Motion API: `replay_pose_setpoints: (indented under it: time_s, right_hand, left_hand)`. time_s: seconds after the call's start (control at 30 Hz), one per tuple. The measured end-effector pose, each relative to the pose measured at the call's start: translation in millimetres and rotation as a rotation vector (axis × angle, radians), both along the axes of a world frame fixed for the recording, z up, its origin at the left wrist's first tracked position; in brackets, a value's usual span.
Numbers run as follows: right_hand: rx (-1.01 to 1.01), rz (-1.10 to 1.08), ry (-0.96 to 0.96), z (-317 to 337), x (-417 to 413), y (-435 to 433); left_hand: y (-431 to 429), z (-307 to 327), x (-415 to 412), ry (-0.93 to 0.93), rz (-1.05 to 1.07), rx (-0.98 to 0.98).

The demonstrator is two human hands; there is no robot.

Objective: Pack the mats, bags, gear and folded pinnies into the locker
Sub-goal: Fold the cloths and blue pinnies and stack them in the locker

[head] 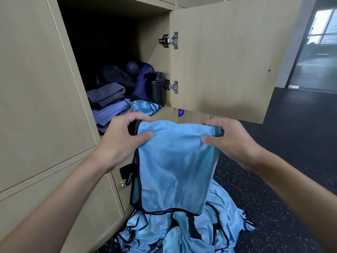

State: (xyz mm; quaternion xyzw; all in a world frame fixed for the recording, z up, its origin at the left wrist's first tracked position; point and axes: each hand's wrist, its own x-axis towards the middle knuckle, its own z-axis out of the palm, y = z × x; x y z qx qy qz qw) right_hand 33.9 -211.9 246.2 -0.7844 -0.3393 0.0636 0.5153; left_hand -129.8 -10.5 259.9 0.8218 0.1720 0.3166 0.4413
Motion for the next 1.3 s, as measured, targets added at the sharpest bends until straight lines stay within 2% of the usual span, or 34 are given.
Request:
replay_pose_setpoints:
  time_s: [0.17,0.3,0.57,0.7,0.87,1.03,1.13,1.3]
  right_hand:
    - [-0.089,-0.064,-0.232,-2.0,6.8,-4.0]
    - [-0.147,-0.074,-0.287,-1.3,5.0,-4.0]
    - [-0.149,-0.107,-0.294,4.4,4.9,-6.6]
    - [-0.099,-0.126,-0.279,5.1,5.6,-6.9]
    - [-0.048,-0.080,-0.179,5.3,-2.4,-1.9]
    - [-0.069,0.088,0.038,6.4,-23.0,7.0]
    - [0.006,0.189,0.234,8.4,-40.3,13.3]
    - [0.148,0.262,0.454,10.6,-44.5,20.9]
  left_hand:
    - [8.4,-5.2,-0.9,0.087,0.023,0.225]
    - [12.1,-9.4,1.4,0.150,0.073,0.341]
    - [9.1,-12.2,9.7,0.117,0.157,0.378]
    - [4.3,-9.0,10.3,0.111,0.146,0.279]
    - [-12.6,-11.7,14.7,0.089,0.196,0.103]
    - [-27.6,-21.0,22.7,0.120,0.120,-0.068]
    - [-42.0,-25.0,26.7,0.110,-0.034,-0.148]
    - [-49.4,-22.7,24.0,0.046,-0.276,-0.280]
